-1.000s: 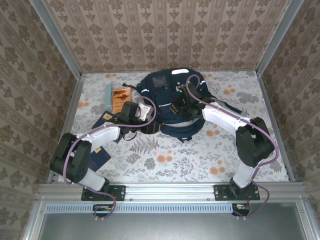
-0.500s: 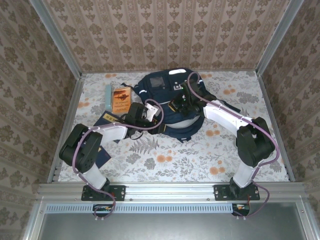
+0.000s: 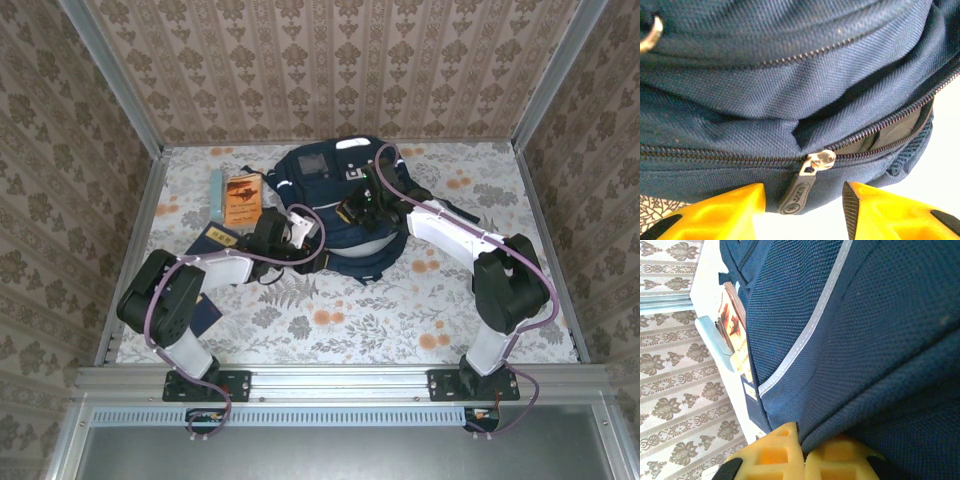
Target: Pack the student bag
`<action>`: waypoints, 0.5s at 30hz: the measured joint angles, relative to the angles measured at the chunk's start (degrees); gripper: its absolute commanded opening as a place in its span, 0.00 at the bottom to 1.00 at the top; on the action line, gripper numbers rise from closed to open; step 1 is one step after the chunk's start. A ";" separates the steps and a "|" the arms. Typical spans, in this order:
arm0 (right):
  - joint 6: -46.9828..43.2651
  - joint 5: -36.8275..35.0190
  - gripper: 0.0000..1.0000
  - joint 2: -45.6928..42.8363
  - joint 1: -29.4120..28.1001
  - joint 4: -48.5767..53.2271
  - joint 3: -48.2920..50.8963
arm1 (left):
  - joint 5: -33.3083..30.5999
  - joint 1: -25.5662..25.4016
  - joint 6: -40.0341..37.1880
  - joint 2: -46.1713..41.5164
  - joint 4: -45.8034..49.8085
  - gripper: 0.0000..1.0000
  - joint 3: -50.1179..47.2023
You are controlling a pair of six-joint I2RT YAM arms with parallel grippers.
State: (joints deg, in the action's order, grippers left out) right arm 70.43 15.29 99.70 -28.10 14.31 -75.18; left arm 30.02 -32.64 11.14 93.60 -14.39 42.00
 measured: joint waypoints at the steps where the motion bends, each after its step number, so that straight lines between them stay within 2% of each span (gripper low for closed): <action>1: 0.02 0.00 0.06 0.00 0.00 0.00 0.00 | -0.02 0.02 0.07 -0.22 -0.07 0.41 -0.28; 11: 0.02 0.04 0.06 0.00 0.00 -0.02 0.00 | -0.46 0.11 0.46 -0.09 -1.66 0.37 -0.63; 15: 0.09 0.17 0.06 0.00 0.00 -0.02 0.00 | -0.63 0.15 0.50 1.14 -1.92 0.23 -0.04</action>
State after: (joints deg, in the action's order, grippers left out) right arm 70.52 15.46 99.70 -28.10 14.28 -75.18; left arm 29.39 -32.49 11.64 94.74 -16.32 41.95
